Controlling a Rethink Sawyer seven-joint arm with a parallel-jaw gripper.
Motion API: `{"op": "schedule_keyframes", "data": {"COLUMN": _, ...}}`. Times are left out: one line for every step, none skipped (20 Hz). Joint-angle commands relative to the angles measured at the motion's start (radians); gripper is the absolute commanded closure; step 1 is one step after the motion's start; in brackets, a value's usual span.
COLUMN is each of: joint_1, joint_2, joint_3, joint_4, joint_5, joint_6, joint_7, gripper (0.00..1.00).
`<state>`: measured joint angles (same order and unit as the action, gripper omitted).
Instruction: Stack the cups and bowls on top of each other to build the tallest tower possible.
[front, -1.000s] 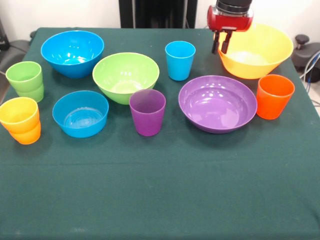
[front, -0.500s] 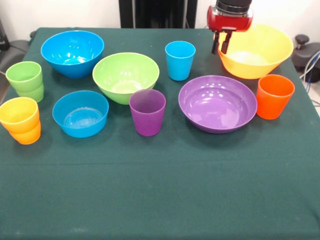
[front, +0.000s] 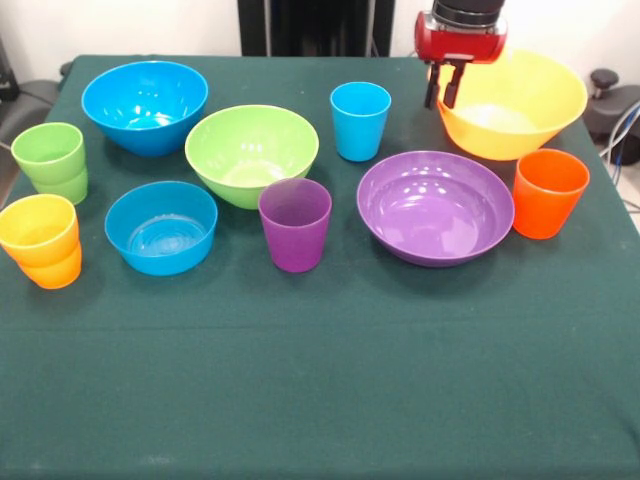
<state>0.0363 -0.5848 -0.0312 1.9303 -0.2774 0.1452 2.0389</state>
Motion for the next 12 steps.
{"op": "schedule_keyframes", "data": {"joint_1": -0.026, "joint_2": -0.002, "joint_3": 0.107, "joint_4": -0.029, "joint_5": -0.021, "joint_6": -0.011, "joint_7": 0.052, "gripper": 1.00}}
{"op": "schedule_keyframes", "data": {"joint_1": -0.027, "joint_2": -0.007, "joint_3": 0.108, "joint_4": -0.027, "joint_5": -0.021, "joint_6": -0.008, "joint_7": 0.050, "gripper": 1.00}}
{"op": "schedule_keyframes", "data": {"joint_1": -0.030, "joint_2": -0.015, "joint_3": 0.112, "joint_4": -0.020, "joint_5": -0.021, "joint_6": -0.005, "joint_7": 0.050, "gripper": 1.00}}
{"op": "schedule_keyframes", "data": {"joint_1": -0.037, "joint_2": -0.018, "joint_3": 0.120, "joint_4": -0.015, "joint_5": -0.020, "joint_6": -0.003, "joint_7": 0.048, "gripper": 1.00}}
{"op": "schedule_keyframes", "data": {"joint_1": -0.043, "joint_2": -0.022, "joint_3": 0.128, "joint_4": -0.010, "joint_5": -0.019, "joint_6": -0.002, "joint_7": 0.047, "gripper": 1.00}}
{"op": "schedule_keyframes", "data": {"joint_1": -0.048, "joint_2": -0.023, "joint_3": 0.132, "joint_4": -0.008, "joint_5": -0.019, "joint_6": 0.000, "joint_7": 0.046, "gripper": 1.00}}
{"op": "schedule_keyframes", "data": {"joint_1": -0.049, "joint_2": -0.026, "joint_3": 0.133, "joint_4": -0.006, "joint_5": -0.022, "joint_6": -0.001, "joint_7": 0.044, "gripper": 1.00}}
{"op": "schedule_keyframes", "data": {"joint_1": -0.054, "joint_2": -0.031, "joint_3": 0.138, "joint_4": -0.003, "joint_5": -0.022, "joint_6": 0.003, "joint_7": 0.043, "gripper": 1.00}}
{"op": "schedule_keyframes", "data": {"joint_1": -0.058, "joint_2": -0.038, "joint_3": 0.142, "joint_4": 0.000, "joint_5": -0.023, "joint_6": 0.009, "joint_7": 0.039, "gripper": 1.00}}
{"op": "schedule_keyframes", "data": {"joint_1": -0.065, "joint_2": -0.044, "joint_3": 0.148, "joint_4": 0.004, "joint_5": -0.024, "joint_6": 0.015, "joint_7": 0.035, "gripper": 1.00}}
{"op": "schedule_keyframes", "data": {"joint_1": -0.071, "joint_2": -0.049, "joint_3": 0.153, "joint_4": 0.008, "joint_5": -0.026, "joint_6": 0.020, "joint_7": 0.031, "gripper": 1.00}}
{"op": "schedule_keyframes", "data": {"joint_1": -0.076, "joint_2": -0.053, "joint_3": 0.156, "joint_4": 0.010, "joint_5": -0.028, "joint_6": 0.023, "joint_7": 0.029, "gripper": 1.00}}
